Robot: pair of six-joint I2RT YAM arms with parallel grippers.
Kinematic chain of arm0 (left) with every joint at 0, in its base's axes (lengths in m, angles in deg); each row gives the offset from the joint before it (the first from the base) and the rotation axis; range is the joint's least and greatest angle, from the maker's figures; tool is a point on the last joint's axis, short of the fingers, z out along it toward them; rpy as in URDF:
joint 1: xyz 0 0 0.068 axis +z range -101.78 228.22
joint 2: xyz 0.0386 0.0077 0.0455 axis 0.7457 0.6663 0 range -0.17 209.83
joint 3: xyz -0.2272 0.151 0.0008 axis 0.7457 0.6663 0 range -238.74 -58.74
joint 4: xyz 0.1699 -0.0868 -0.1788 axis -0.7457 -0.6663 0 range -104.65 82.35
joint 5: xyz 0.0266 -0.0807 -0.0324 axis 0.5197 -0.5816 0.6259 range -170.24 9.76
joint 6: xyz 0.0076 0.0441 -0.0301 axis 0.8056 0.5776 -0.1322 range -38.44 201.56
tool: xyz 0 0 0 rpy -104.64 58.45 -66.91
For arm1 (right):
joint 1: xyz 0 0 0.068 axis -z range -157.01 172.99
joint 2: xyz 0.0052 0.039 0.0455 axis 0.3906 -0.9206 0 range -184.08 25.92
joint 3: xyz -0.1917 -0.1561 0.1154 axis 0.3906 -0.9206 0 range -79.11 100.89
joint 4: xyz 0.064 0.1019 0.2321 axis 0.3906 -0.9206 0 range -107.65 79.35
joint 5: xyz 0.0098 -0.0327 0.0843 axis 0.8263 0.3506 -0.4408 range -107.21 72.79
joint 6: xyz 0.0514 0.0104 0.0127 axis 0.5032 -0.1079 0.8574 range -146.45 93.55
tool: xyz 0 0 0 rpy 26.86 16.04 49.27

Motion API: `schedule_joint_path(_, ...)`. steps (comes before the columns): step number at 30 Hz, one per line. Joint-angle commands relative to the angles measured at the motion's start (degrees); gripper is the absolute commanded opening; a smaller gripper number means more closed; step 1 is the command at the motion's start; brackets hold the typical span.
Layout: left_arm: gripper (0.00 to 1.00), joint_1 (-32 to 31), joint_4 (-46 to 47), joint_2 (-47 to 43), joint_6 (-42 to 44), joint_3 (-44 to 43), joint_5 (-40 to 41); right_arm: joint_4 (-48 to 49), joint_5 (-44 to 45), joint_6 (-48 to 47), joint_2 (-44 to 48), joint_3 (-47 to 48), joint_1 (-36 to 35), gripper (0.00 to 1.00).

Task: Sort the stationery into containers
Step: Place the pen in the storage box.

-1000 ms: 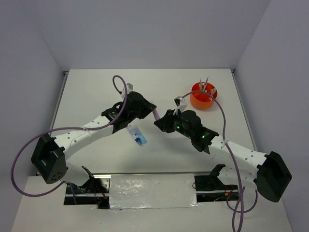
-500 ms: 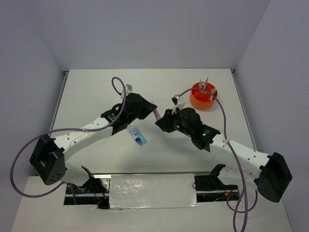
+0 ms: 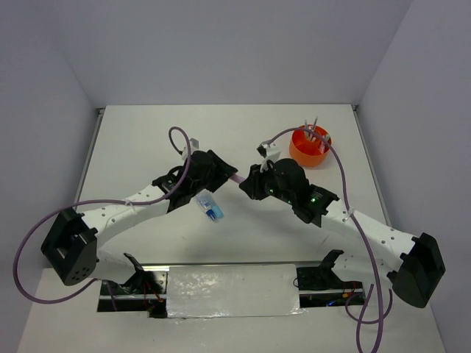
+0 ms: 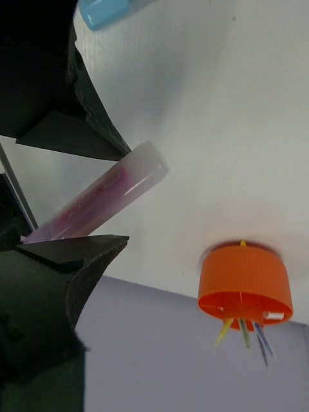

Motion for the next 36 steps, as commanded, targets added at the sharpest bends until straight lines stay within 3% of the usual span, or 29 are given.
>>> schedule_joint_path(1, 0.62, -0.39, -5.14, -0.80, 2.52, 1.35, -0.40, 5.90, -0.13, -2.23, 0.30, 5.60, 0.13, 0.00)
schedule_joint_path(4, 0.77, -0.30, -6.29, -1.07, 3.13, 0.21, 0.65, 4.06, 0.22, -1.97, -0.40, 6.04, -0.05, 0.00)
schedule_joint_path(5, 0.88, 0.31, -6.98, -1.15, 3.40, -0.75, 0.74, 2.22, 0.31, -1.79, -0.75, 6.39, -0.05, 0.00)
schedule_joint_path(7, 0.99, 1.27, -8.21, -1.07, 4.54, -2.25, 0.48, -0.25, 0.84, -1.53, -1.28, 7.71, 0.30, 0.00)
schedule_joint_path(15, 0.99, 4.88, -13.74, -2.30, 8.75, -8.49, 1.71, -7.37, 2.68, -3.28, -1.90, 11.48, 1.53, 0.00)
schedule_joint_path(24, 0.99, 12.88, -23.24, -5.28, 17.96, -7.88, 6.28, -22.30, 8.47, -6.36, -5.76, 21.75, 13.47, 0.00)
schedule_joint_path(29, 0.99, 12.97, -24.74, -7.91, 27.37, -5.16, 4.62, -29.17, 14.10, -8.38, -13.14, 30.89, 22.78, 0.00)
schedule_joint_path(36, 0.99, 12.97, -25.53, -12.40, 33.71, -0.68, 2.67, -34.08, 21.48, -11.10, -26.66, 42.59, 25.88, 0.00)
